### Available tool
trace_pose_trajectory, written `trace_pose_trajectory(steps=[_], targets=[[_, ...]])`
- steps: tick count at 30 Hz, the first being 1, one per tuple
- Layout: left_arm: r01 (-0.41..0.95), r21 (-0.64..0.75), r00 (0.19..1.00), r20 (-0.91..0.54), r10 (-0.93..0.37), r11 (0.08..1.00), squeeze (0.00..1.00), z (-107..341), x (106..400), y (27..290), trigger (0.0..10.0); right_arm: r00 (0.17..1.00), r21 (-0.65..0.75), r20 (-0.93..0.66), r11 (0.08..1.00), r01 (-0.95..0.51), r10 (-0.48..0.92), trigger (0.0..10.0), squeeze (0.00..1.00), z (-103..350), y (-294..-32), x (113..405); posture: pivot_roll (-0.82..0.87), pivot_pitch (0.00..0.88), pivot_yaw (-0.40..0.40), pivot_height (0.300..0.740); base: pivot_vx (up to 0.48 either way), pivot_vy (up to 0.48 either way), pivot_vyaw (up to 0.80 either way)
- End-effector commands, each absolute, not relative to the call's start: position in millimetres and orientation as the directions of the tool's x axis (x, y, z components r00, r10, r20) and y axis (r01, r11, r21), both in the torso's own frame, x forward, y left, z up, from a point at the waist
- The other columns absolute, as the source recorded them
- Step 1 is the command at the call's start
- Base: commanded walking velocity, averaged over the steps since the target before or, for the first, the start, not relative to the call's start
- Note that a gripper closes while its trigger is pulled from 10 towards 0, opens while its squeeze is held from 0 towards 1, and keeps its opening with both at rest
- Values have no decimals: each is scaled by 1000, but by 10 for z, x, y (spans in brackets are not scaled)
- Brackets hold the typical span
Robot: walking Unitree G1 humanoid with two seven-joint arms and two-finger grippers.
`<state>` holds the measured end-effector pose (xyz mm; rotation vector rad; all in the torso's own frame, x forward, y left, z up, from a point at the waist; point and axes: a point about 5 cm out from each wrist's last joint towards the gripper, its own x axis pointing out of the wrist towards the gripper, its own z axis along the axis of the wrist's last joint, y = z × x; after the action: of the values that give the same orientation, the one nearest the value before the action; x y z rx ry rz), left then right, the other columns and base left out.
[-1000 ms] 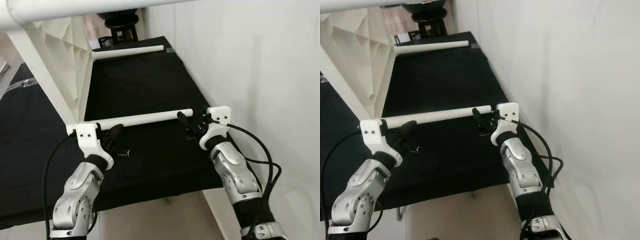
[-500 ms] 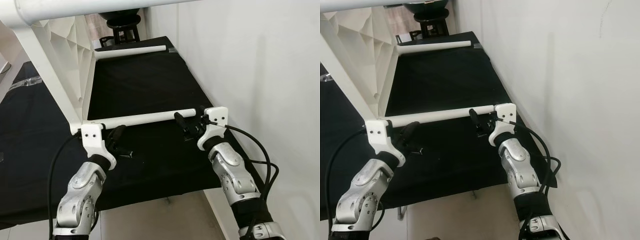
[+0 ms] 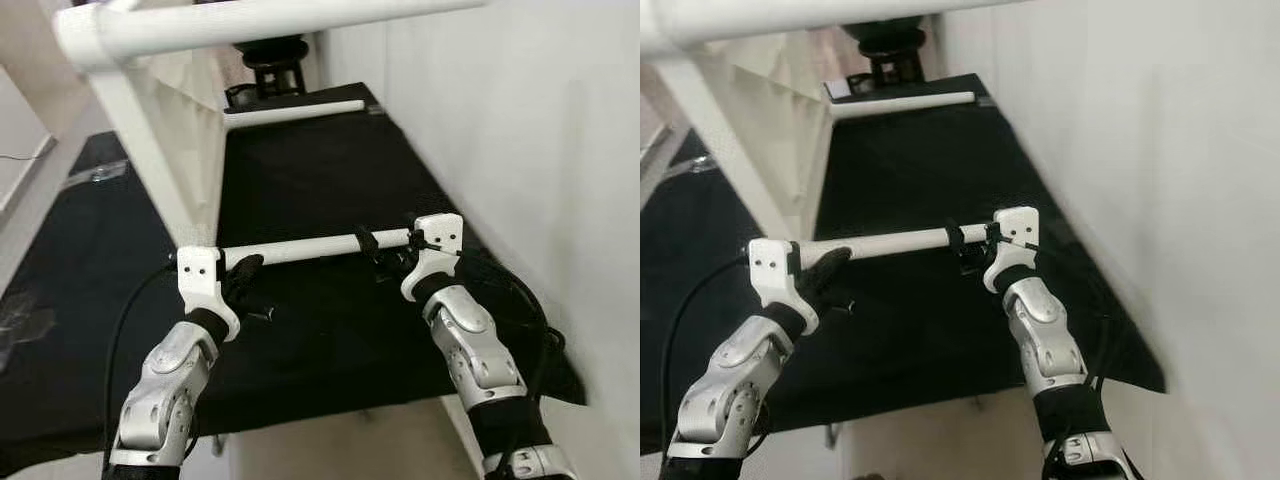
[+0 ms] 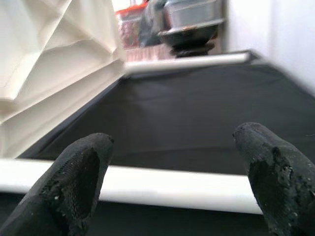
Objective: Building children table
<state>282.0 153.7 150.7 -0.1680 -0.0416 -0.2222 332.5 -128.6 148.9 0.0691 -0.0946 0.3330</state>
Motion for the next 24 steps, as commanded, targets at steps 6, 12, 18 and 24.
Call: trace_pose_trajectory(steps=[6,12,18,24], targets=[[215,-137,976,55,-209,967,0,1506,2826,1565,10000,939,46,111,942,-332,325,10000,0,1505,-1292,3332,65,105,41,740,0,0,0],[213,-136,977,58,-207,968,0,1508,2835,1569,10000,939,42,111,942,-333,326,10000,0,1502,-1291,3334,64,106,41,740,0,0,0],[218,-140,976,61,-211,966,0,1503,2841,1567,10000,938,40,110,941,-335,329,10000,0,1496,-1289,3335,63,101,42,740,0,0,0],[230,-142,973,70,-222,963,0,1514,2839,1555,10000,935,39,108,938,-344,338,10000,0,1485,-1283,3330,62,97,45,740,0,0,0]])
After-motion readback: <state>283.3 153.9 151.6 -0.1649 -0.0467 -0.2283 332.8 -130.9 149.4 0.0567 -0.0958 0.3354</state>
